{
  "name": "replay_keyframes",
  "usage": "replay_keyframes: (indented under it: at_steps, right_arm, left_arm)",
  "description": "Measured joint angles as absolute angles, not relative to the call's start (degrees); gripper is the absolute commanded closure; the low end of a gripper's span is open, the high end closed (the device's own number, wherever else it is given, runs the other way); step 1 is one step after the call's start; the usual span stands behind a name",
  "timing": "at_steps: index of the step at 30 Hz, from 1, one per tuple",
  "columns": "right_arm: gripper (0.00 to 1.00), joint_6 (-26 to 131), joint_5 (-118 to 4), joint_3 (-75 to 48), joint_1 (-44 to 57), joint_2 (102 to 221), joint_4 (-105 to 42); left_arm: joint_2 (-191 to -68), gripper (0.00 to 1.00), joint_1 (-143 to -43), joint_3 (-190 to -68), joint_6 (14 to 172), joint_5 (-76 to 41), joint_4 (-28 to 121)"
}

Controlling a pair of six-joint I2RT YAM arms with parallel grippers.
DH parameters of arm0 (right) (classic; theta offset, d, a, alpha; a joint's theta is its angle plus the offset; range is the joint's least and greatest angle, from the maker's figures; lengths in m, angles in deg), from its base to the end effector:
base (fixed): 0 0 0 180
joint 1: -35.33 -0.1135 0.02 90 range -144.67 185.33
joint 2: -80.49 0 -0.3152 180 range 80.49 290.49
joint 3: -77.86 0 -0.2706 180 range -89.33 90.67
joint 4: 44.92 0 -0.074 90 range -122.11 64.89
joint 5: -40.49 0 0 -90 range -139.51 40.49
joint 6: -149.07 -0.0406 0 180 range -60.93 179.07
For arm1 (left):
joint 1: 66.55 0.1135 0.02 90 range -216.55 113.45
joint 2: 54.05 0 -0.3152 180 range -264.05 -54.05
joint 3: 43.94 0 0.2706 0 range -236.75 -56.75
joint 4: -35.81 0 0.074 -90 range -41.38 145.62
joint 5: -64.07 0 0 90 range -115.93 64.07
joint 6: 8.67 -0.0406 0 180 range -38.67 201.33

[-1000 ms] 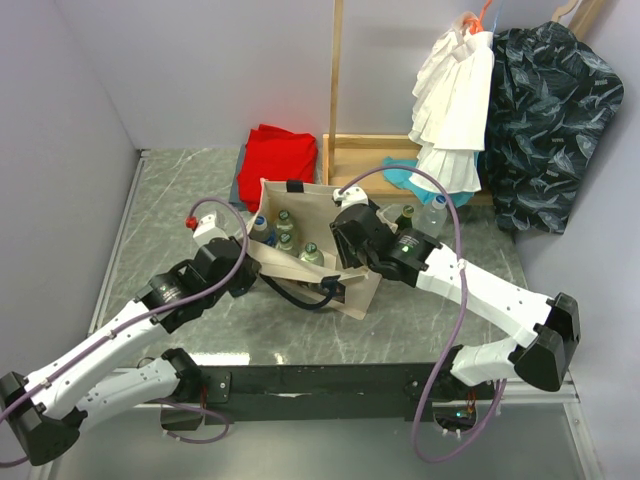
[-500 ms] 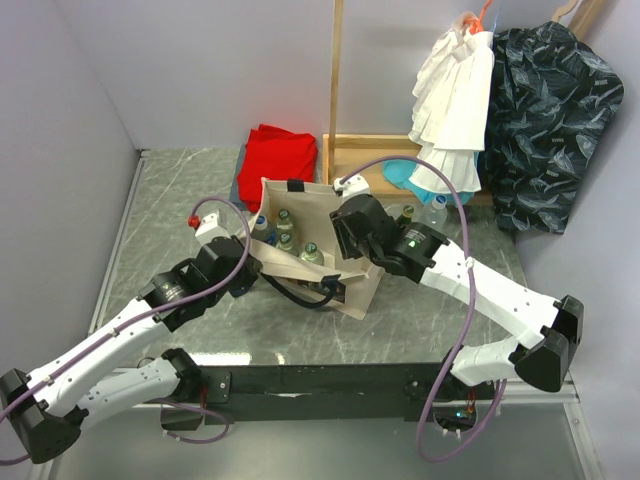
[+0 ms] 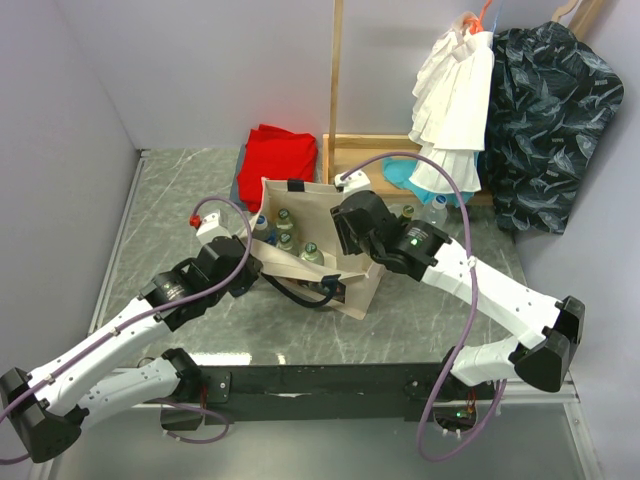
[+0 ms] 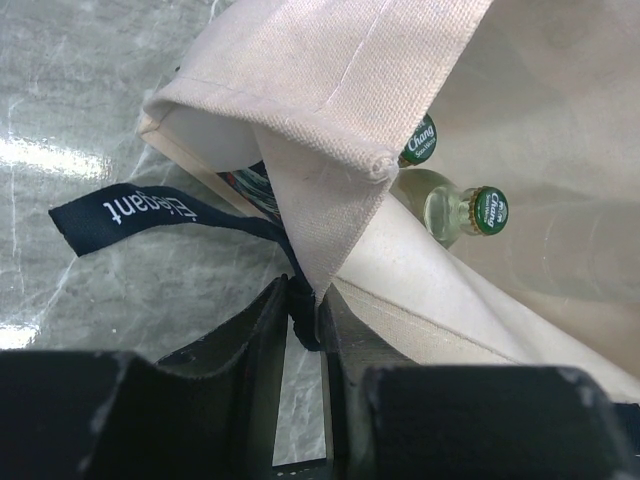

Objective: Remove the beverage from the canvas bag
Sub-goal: Take out the drink from the canvas bag.

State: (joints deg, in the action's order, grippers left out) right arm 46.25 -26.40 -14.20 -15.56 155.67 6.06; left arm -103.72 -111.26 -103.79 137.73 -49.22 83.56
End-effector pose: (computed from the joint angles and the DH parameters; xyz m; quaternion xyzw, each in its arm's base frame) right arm 0.1958 0.2156 0.4091 -0.2048 0.8617 0.0727 0.4585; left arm 0.1325 -0.1086 0.3338 -0.1782 0.8650 -0.2191 0.4147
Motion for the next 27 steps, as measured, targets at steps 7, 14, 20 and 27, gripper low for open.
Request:
replay_keyframes:
  at_steps: [7, 14, 20, 27]
  right_arm:
    - [1.0, 46.9, -26.4, -12.4, -15.5, 155.7, 6.0]
    - [1.0, 47.2, -26.5, -10.9, -15.5, 155.7, 5.5]
    - [1.0, 47.8, -26.5, -10.2, -15.4, 155.6, 5.6]
    - [1.0, 48.3, -26.5, -9.1, -15.4, 155.5, 5.7]
  left_arm:
    - [-103.7, 0.76, -111.3, -103.8, 137.8, -49.3, 83.6]
    - [-103.7, 0.75, -111.3, -103.8, 137.8, -49.3, 83.6]
    - [-103.7, 0.75, -111.3, -103.8, 137.8, -49.3, 83.6]
    - [-103.7, 0.76, -111.3, -103.8, 137.8, -49.3, 83.6]
